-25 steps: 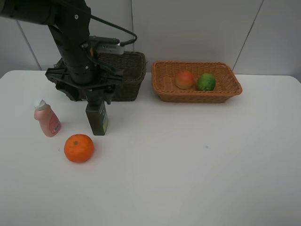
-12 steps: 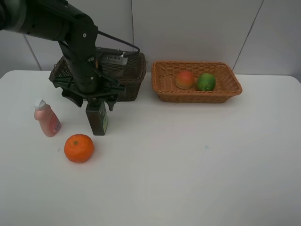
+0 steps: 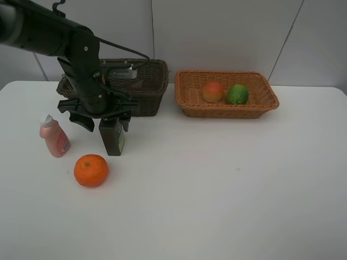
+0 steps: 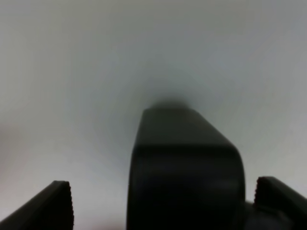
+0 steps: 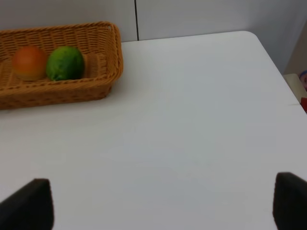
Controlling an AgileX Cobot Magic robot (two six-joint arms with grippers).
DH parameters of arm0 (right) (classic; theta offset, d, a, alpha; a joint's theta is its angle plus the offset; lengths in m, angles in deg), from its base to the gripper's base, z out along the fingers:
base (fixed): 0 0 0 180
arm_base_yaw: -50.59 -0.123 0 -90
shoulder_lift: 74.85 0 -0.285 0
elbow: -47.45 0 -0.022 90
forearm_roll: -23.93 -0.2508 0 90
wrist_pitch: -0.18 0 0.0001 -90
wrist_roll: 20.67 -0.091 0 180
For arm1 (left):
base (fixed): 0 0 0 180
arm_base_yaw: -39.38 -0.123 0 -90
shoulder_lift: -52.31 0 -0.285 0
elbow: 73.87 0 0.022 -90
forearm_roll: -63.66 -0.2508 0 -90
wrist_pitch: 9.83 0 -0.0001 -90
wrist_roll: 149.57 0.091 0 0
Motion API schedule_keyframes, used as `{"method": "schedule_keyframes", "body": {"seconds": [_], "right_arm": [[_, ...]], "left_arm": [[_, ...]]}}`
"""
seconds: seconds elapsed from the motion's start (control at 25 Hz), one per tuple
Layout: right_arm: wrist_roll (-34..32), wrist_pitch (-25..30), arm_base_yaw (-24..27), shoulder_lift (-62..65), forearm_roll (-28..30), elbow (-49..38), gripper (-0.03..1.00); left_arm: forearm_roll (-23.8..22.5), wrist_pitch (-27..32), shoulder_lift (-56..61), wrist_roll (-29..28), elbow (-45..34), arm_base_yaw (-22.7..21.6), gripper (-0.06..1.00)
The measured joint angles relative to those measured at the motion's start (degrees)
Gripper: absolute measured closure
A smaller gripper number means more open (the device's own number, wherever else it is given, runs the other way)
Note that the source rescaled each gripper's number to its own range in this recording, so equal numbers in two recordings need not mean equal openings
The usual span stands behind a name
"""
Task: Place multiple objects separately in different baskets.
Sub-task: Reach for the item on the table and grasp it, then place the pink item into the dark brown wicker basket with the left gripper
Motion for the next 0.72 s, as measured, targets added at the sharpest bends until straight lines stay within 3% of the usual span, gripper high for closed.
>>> {"method": "schedule_keyframes", "body": {"seconds": [0.24, 0.72], "right_arm": [[0.00, 0.00, 0.00, 0.00, 0.00, 0.00, -0.01], [0.00, 0.00, 0.00, 0.00, 0.00, 0.00, -0.01]], "left_arm": [[1.24, -0.81, 0.00, 0.07, 0.00, 0.00, 0.47], [1.45, -1.08, 0.00, -0.58, 0.00, 0.00, 0.47]]}}
